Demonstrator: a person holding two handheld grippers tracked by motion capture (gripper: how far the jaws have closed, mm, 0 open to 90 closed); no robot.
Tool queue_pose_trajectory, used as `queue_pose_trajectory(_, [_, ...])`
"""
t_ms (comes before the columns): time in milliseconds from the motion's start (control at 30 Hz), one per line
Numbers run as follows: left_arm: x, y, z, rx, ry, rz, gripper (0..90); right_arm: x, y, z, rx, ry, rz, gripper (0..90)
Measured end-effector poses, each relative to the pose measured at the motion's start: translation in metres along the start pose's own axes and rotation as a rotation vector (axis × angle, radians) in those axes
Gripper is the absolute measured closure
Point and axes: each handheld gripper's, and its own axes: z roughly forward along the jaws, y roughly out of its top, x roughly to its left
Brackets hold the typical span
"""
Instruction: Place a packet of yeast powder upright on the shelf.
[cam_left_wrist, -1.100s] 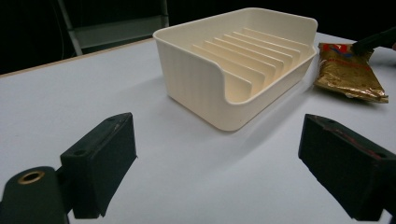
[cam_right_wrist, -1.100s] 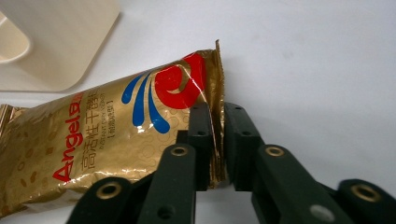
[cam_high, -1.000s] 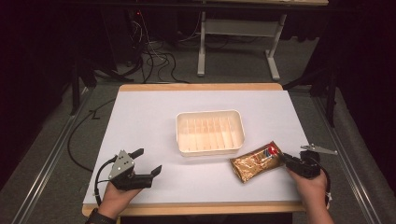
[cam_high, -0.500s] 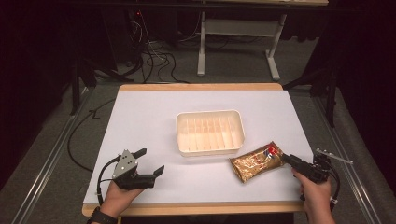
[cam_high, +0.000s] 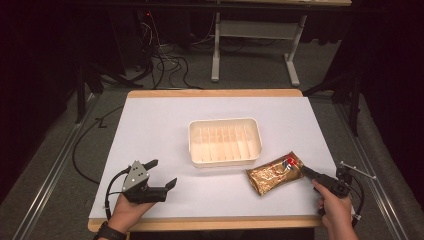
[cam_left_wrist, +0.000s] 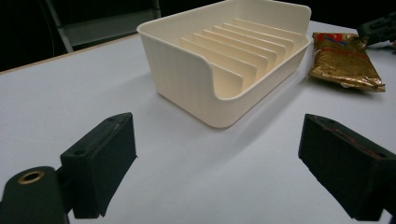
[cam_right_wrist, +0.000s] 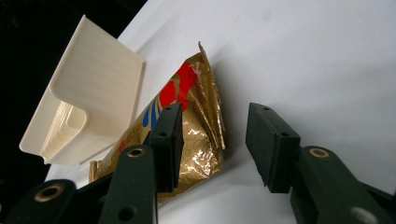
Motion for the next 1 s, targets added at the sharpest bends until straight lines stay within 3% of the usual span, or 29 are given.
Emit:
queue_pose_trajectory(200, [-0.001, 0.000, 0.000, 0.003, 0.000, 0.007, 11.6, 0.002, 0.000, 0.003, 0.019, -0.008, -0.007, 69.6])
queue_pose_trajectory(400, [-0.001, 0.000, 0.001, 0.009, 0.001, 0.010, 11.6, 0.006, 0.002, 0.000, 0.010, 0.021, -0.034, 87.9])
queue_pose_trajectory(567, [-0.002, 0.000, 0.001, 0.007, 0.001, 0.014, 11.6, 0.011, 0.003, -0.002, -0.003, 0.032, -0.075, 89.4])
queue_pose_trajectory(800, [-0.001, 0.000, -0.001, 0.004, 0.004, 0.016, 11.6, 0.028, 0.007, -0.014, -0.064, 0.105, -0.158, 90.0])
queue_pose_trajectory(1000, [-0.001, 0.001, -0.001, 0.004, 0.005, 0.018, 11.6, 0.039, 0.009, -0.021, -0.101, 0.153, -0.200, 90.0])
